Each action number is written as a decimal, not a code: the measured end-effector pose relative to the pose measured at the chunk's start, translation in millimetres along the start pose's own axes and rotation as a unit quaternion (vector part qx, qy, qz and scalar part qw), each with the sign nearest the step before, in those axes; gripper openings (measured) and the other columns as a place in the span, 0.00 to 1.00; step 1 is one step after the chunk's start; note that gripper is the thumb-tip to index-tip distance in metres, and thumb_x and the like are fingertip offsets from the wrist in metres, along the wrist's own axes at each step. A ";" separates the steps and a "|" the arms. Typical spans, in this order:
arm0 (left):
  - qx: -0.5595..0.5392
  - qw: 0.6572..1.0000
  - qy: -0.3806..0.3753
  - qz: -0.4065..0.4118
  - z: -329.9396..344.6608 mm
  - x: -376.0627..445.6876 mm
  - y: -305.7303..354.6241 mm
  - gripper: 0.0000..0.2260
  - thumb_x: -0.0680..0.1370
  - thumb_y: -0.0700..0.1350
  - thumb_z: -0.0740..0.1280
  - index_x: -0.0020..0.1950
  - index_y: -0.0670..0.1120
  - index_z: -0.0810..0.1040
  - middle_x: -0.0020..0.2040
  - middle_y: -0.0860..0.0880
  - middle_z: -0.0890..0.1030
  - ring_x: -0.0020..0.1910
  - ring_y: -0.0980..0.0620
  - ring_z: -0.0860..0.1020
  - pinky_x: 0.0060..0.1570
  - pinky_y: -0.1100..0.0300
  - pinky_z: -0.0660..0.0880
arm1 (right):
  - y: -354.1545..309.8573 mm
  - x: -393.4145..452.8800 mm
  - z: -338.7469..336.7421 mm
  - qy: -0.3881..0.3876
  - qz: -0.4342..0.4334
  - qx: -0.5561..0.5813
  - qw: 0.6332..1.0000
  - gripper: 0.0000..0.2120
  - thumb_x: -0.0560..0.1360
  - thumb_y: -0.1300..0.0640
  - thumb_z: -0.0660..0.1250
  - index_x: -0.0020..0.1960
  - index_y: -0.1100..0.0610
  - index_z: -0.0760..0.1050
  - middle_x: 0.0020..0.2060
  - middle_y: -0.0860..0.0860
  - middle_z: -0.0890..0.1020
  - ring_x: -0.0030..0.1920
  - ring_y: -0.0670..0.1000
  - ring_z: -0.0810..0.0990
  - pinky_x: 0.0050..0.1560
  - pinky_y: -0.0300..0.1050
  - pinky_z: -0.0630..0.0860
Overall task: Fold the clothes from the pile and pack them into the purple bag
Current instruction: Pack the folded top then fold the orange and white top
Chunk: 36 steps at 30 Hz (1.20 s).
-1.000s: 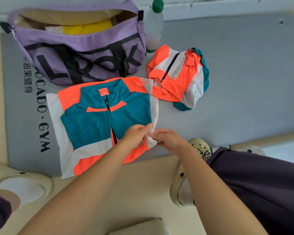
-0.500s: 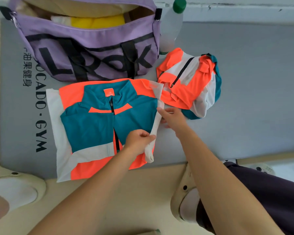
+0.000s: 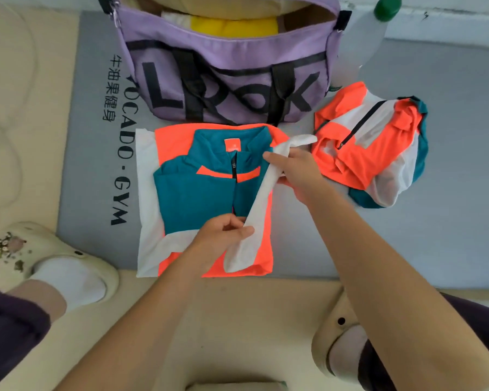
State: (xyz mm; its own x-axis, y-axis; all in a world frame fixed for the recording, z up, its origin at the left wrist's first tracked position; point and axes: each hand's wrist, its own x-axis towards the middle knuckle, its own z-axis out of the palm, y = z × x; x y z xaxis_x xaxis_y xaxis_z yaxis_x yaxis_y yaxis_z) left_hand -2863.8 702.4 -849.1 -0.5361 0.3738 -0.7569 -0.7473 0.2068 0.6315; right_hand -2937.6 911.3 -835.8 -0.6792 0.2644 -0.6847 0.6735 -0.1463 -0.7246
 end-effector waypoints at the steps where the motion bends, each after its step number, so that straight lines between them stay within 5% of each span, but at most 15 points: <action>1: -0.004 1.000 -0.005 -0.011 -16.8 -6.6 0.2 0.13 0.74 0.41 0.74 0.32 0.50 0.76 0.37 0.52 0.79 0.37 0.54 0.76 0.37 0.66 0.69 | -4.1 -1.6 15.0 -0.026 -0.007 -0.005 1.000 0.04 0.74 0.61 0.72 0.45 0.60 0.78 0.37 0.55 0.80 0.36 0.52 0.80 0.39 0.48 0.81; 5: -0.041 0.997 0.007 -0.072 -82.9 -27.0 -3.2 0.11 0.69 0.44 0.75 0.30 0.49 0.76 0.38 0.44 0.72 0.43 0.45 0.69 0.47 0.53 0.65 | -9.9 -3.4 82.1 -0.099 -0.013 -0.050 0.994 0.06 0.75 0.62 0.71 0.48 0.64 0.77 0.38 0.59 0.79 0.38 0.54 0.81 0.43 0.53 0.83; 11: -0.056 0.990 0.044 -0.124 -155.3 -46.2 -23.8 0.10 0.75 0.42 0.72 0.35 0.49 0.77 0.39 0.49 0.78 0.40 0.51 0.76 0.41 0.62 0.75 | -3.8 -1.8 173.3 -0.155 -0.004 -0.097 0.983 0.09 0.75 0.63 0.71 0.51 0.67 0.75 0.38 0.59 0.81 0.36 0.54 0.82 0.37 0.52 0.84; 14: 0.021 0.985 0.101 -0.141 -154.9 -31.7 -30.1 0.09 0.73 0.50 0.75 0.48 0.50 0.78 0.48 0.51 0.82 0.48 0.51 0.80 0.45 0.58 0.75 | 6.6 5.0 196.3 -0.113 0.035 -0.127 0.985 0.10 0.74 0.64 0.71 0.52 0.63 0.72 0.43 0.60 0.80 0.38 0.56 0.81 0.34 0.52 0.83; 19: 0.129 0.972 0.171 -0.092 -141.9 -14.3 -34.6 0.14 0.68 0.60 0.75 0.43 0.52 0.79 0.43 0.55 0.82 0.41 0.57 0.80 0.37 0.61 0.71 | 7.5 12.7 210.8 -0.050 0.042 -0.187 0.980 0.08 0.75 0.63 0.70 0.49 0.60 0.70 0.47 0.62 0.79 0.45 0.60 0.82 0.41 0.59 0.82; 22: 0.085 0.968 0.216 -0.092 -155.2 -20.4 -36.4 0.10 0.69 0.56 0.74 0.41 0.51 0.81 0.39 0.53 0.83 0.39 0.53 0.81 0.36 0.60 0.74 | 2.2 8.4 227.0 -0.076 0.033 -0.176 0.981 0.12 0.75 0.63 0.70 0.55 0.64 0.71 0.49 0.63 0.80 0.44 0.60 0.83 0.38 0.57 0.82; 27: 0.212 0.934 0.272 -0.092 -176.3 -24.6 -35.0 0.11 0.71 0.56 0.71 0.38 0.49 0.76 0.38 0.53 0.79 0.41 0.50 0.78 0.40 0.56 0.73 | -4.6 -4.3 221.2 -0.175 0.022 -0.208 0.962 0.17 0.74 0.53 0.73 0.54 0.61 0.73 0.38 0.56 0.82 0.33 0.55 0.84 0.31 0.45 0.81; 30: 0.237 0.921 0.295 -0.089 -168.9 -20.8 -37.1 0.12 0.73 0.56 0.69 0.38 0.50 0.72 0.36 0.55 0.76 0.40 0.49 0.76 0.35 0.57 0.67 | 3.3 -6.1 176.3 -0.019 -0.040 -0.231 0.972 0.12 0.72 0.52 0.74 0.49 0.56 0.73 0.38 0.56 0.81 0.29 0.52 0.81 0.29 0.44 0.77; 32: 0.252 0.915 0.304 -0.085 -164.0 -20.3 -40.3 0.10 0.75 0.55 0.68 0.41 0.51 0.72 0.37 0.55 0.76 0.40 0.48 0.74 0.36 0.57 0.65 | 18.7 -12.4 139.2 0.097 -0.061 -0.262 0.958 0.10 0.73 0.53 0.72 0.48 0.55 0.72 0.43 0.59 0.82 0.35 0.55 0.81 0.38 0.51 0.79; 36: 0.259 0.911 0.308 -0.086 -162.5 -22.3 -42.1 0.10 0.76 0.55 0.68 0.45 0.49 0.73 0.40 0.52 0.76 0.42 0.47 0.74 0.42 0.57 0.67 | 68.5 -30.9 104.6 0.067 0.071 -0.261 0.960 0.15 0.74 0.52 0.72 0.54 0.60 0.75 0.48 0.58 0.82 0.43 0.56 0.81 0.47 0.53 0.80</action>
State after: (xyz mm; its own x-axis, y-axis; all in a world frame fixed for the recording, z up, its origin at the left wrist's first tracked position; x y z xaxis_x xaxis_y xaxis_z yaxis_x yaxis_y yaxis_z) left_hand -2884.1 538.4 -886.1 -0.6672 -0.2502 -0.7016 -0.6405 0.6735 0.3689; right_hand -2901.0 793.4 -872.5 -0.5501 0.4034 -0.7312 0.8345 0.2993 -0.4627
